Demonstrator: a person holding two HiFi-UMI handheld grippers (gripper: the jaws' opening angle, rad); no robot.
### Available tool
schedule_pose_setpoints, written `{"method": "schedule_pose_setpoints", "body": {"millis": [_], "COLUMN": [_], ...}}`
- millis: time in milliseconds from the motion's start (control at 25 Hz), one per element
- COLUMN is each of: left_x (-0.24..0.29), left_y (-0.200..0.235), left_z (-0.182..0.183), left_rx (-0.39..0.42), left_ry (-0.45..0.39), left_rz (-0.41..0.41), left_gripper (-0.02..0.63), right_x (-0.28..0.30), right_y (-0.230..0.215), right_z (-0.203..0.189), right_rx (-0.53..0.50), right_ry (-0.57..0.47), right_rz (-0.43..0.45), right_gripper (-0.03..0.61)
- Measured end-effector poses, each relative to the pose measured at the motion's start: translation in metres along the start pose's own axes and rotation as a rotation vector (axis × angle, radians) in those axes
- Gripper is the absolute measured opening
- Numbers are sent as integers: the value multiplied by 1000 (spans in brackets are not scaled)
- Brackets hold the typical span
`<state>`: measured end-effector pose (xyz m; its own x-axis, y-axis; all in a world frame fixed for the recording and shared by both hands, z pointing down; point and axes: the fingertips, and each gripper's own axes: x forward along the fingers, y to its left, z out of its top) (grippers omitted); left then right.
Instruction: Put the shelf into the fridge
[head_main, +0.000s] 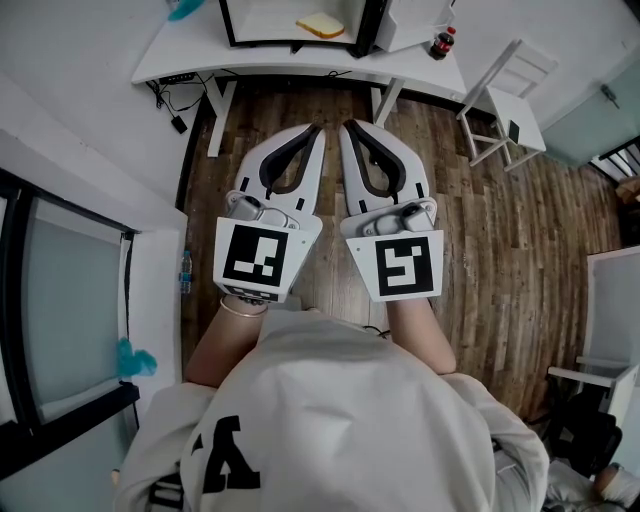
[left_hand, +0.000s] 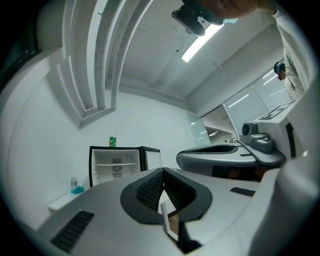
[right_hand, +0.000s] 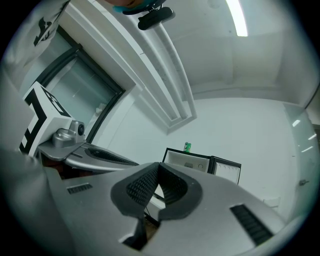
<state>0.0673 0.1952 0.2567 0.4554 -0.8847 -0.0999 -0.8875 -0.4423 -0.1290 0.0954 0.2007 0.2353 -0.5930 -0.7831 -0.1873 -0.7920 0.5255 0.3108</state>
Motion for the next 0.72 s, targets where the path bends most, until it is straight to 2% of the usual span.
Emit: {"method": "schedule_pose_setpoints", "body": {"millis": [720], "left_x": [-3], "left_y": [-2], "left_z": [3], "left_rx": [6], "left_ry": [-12], "left_rz": [7], "left_gripper": [6], "right_x": [-3], "right_y": [0], "right_z": [2], "right_rx": [-10], "right_ry": [-6], "right_rz": [2], "right_gripper": [29]}}
